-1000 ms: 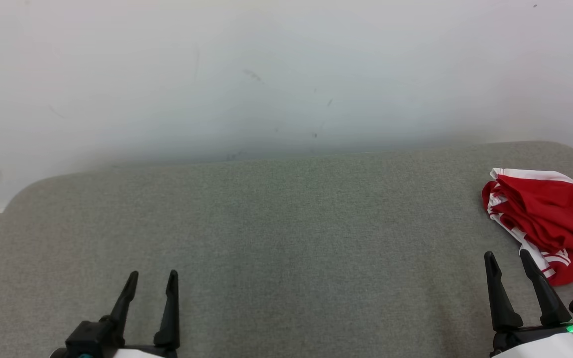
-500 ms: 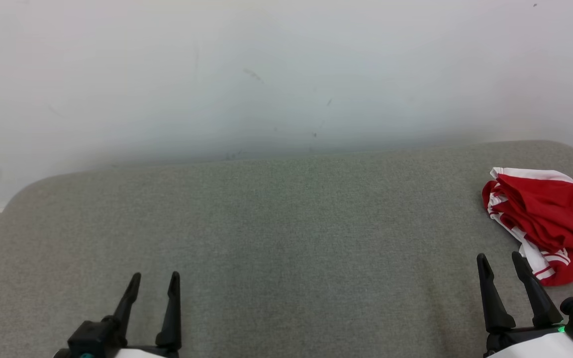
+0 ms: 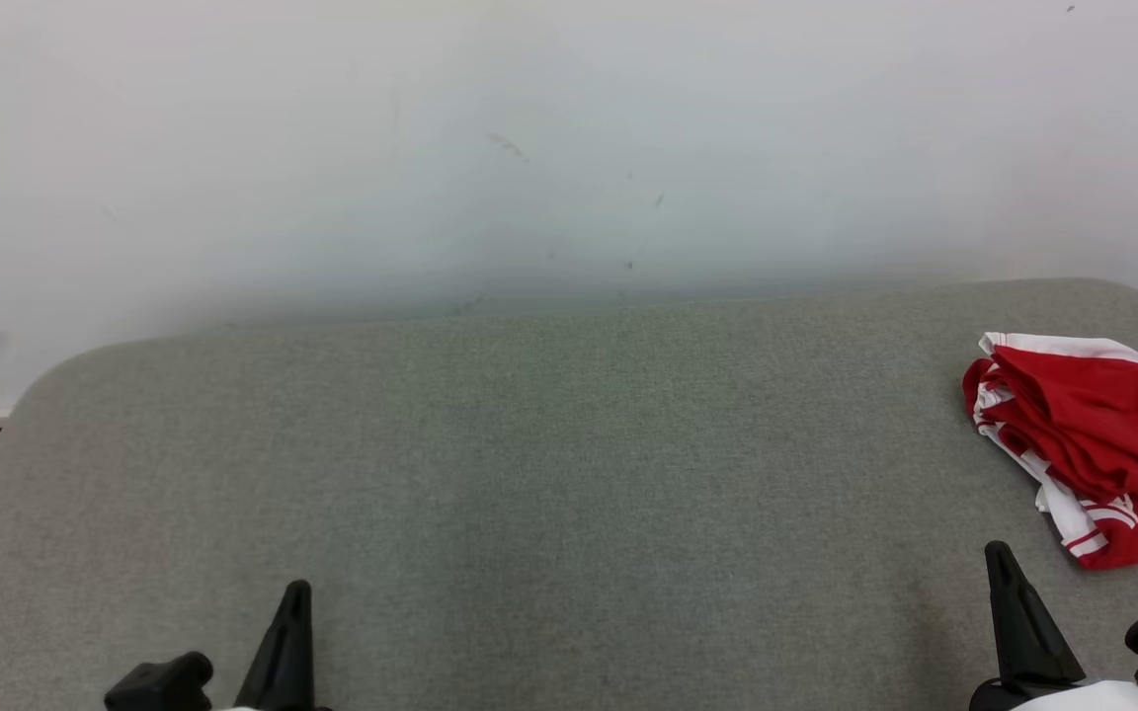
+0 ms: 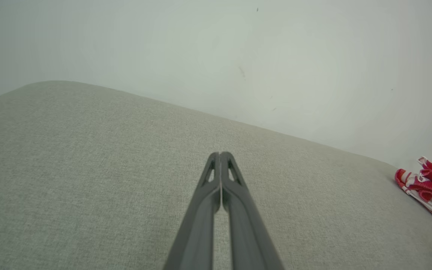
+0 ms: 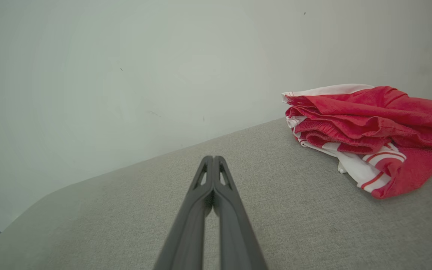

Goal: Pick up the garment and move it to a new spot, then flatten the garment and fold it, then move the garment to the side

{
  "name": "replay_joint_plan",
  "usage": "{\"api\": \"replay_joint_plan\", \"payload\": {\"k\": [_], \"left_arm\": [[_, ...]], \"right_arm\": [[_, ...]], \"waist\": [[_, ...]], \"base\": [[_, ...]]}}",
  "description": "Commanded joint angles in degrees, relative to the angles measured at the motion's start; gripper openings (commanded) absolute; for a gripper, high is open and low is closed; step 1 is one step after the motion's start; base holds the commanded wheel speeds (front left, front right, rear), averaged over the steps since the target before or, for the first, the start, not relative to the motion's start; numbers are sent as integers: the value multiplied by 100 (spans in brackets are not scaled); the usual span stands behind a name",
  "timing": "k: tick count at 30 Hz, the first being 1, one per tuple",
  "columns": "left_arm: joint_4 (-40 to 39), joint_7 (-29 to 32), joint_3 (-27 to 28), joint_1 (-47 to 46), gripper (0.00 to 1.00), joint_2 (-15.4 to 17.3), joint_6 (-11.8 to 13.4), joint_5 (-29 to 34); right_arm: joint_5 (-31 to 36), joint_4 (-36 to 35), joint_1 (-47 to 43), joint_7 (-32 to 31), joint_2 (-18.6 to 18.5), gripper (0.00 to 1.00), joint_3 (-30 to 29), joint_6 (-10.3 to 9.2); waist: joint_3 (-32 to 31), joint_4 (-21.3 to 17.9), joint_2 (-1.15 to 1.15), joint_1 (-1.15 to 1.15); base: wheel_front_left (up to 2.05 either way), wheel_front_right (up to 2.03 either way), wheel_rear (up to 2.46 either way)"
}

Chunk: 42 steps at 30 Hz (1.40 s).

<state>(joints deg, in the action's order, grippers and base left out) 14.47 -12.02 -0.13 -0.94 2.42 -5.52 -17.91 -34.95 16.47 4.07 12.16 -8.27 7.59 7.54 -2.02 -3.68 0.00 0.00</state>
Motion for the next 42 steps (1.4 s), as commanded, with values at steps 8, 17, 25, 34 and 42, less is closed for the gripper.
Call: {"api": "replay_joint_plan", "payload": {"k": [8, 17, 25, 34, 42], "left_arm": [[-112, 201, 85, -171, 0, 25, -33, -956], [-115, 407, 155, -219, 0, 29, -56, -1803], [-110, 584, 218, -262, 0, 33, -73, -2485], [-104, 763, 284, -310, 0, 38, -95, -3186], [-98, 914, 337, -341, 0, 42, -110, -3753]], "right_arm": [[-725, -125, 133, -215, 44, 0, -206, -1], [-1379, -145, 151, -429, 107, 0, -365, -2], [-1906, -161, 167, -604, 159, 0, -493, -3], [-2454, -178, 182, -783, 208, 0, -625, -3], [-2891, -190, 195, -927, 252, 0, -734, -4]], "waist": [[15, 25, 0, 0], [32, 54, 0, 0], [47, 79, 0, 0], [64, 108, 0, 0], [80, 134, 0, 0]], "base": [[0, 0, 0], [0, 0, 0], [0, 0, 0], [0, 0, 0], [0, 0, 0]]}}
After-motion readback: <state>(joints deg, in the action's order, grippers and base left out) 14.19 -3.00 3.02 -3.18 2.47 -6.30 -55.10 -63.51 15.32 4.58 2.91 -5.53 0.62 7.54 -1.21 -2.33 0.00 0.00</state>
